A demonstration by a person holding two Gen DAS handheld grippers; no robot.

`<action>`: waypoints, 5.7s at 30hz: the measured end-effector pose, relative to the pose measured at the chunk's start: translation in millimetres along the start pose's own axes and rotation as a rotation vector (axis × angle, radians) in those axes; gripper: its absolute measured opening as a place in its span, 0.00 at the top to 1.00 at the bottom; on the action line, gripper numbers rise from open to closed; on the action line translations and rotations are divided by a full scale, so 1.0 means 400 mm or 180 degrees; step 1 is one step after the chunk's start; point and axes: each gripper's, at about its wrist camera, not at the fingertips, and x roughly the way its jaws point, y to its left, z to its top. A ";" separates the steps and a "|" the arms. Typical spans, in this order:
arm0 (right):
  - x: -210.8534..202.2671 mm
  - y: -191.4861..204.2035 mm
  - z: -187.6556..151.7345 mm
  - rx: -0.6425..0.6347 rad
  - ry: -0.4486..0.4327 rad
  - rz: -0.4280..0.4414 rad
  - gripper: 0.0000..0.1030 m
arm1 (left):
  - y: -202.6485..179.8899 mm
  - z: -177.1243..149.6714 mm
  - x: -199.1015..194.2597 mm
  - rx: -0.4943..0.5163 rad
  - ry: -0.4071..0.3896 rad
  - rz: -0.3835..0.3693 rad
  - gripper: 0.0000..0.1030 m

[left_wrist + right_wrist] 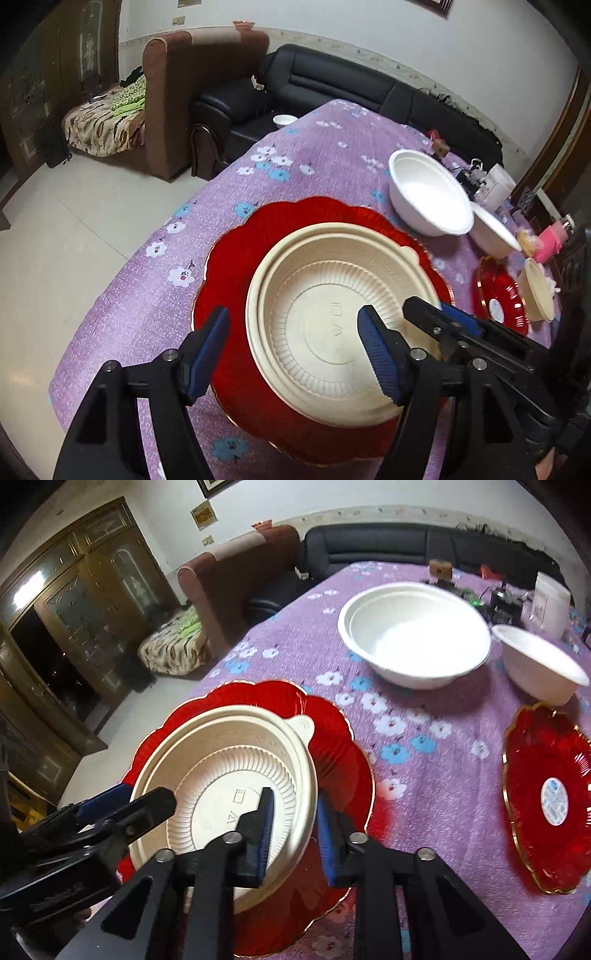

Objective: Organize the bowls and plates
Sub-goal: 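Carry the cream bowl onto the large red plate and release it, then move the right gripper to the small labelled red plate, then close the right gripper on the rim of the small red plate, then lift the small red plate and lower it onto the large red plate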

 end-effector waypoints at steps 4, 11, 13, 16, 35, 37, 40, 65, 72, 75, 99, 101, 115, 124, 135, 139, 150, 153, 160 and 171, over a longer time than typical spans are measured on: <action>-0.033 -0.015 0.000 0.0034 -0.0140 0.0051 0.59 | -0.005 -0.009 -0.031 -0.0108 -0.0086 -0.0071 0.31; -0.099 -0.047 -0.020 0.0113 -0.0360 0.0048 0.55 | -0.053 -0.039 -0.116 -0.0033 -0.0320 -0.0050 0.28; -0.134 -0.063 -0.035 0.0120 -0.0438 0.0029 0.54 | -0.073 -0.048 -0.138 0.0017 -0.0406 -0.0028 0.26; -0.174 -0.079 -0.049 0.0113 -0.0541 -0.0023 0.46 | -0.108 -0.063 -0.156 0.0114 -0.0426 -0.0070 0.25; -0.372 -0.312 -0.171 0.0474 -0.0861 -0.0415 0.39 | -0.345 -0.152 -0.149 0.0648 -0.0178 -0.0376 0.24; -0.385 -0.335 -0.177 0.0521 -0.0869 -0.0460 0.38 | -0.358 -0.158 -0.139 0.0677 -0.0112 -0.0440 0.24; -0.391 -0.368 -0.186 0.0623 -0.0874 -0.0513 0.38 | -0.355 -0.165 -0.132 0.0668 -0.0083 -0.0445 0.24; -0.365 -0.567 -0.192 0.1291 -0.0768 -0.0802 0.38 | -0.324 -0.145 -0.047 0.0527 0.0128 -0.0357 0.24; -0.251 -0.628 -0.148 0.1464 -0.0530 -0.0736 0.38 | -0.403 -0.130 -0.022 0.0707 0.0200 -0.0419 0.24; -0.243 -0.619 -0.135 0.1271 -0.0549 -0.0732 0.54 | -0.449 -0.114 0.016 0.0736 0.0274 -0.0412 0.25; -0.258 -0.634 -0.159 0.1149 -0.0297 -0.0683 0.86 | -0.591 -0.076 0.267 0.0861 0.0761 -0.0499 0.29; -0.258 -0.634 -0.160 0.1149 -0.0299 -0.0683 0.86 | -0.610 -0.075 0.274 0.0940 0.0732 -0.0481 0.31; -0.267 -0.618 -0.162 0.1101 -0.0423 -0.0660 0.86 | -0.625 -0.072 0.263 0.1067 0.0564 -0.0276 0.70; -0.329 -0.512 -0.159 0.0780 -0.0845 -0.0420 0.86 | -0.526 -0.051 0.147 0.0760 0.0349 -0.0337 0.70; -0.331 -0.279 -0.064 0.0370 -0.0805 -0.0170 0.85 | -0.303 0.001 -0.033 0.0384 -0.0066 -0.0190 0.70; -0.269 -0.187 -0.033 0.0248 -0.0665 0.0003 0.85 | -0.198 0.016 -0.061 0.0217 -0.0150 -0.0005 0.70; -0.081 -0.022 -0.003 -0.0054 -0.0243 0.0090 0.85 | -0.006 0.012 0.000 -0.0112 0.0051 0.0343 0.70; -0.065 -0.014 -0.007 -0.0092 -0.0229 0.0049 0.83 | 0.013 0.004 0.009 -0.0161 0.0123 0.0325 0.68; -0.083 -0.006 -0.008 -0.0197 -0.0393 -0.0116 0.80 | 0.016 -0.004 -0.067 -0.0100 -0.0168 0.0288 0.36; -0.215 -0.049 -0.026 -0.0262 -0.1101 -0.0454 0.49 | 0.057 -0.066 -0.196 -0.0494 -0.0482 0.0007 0.29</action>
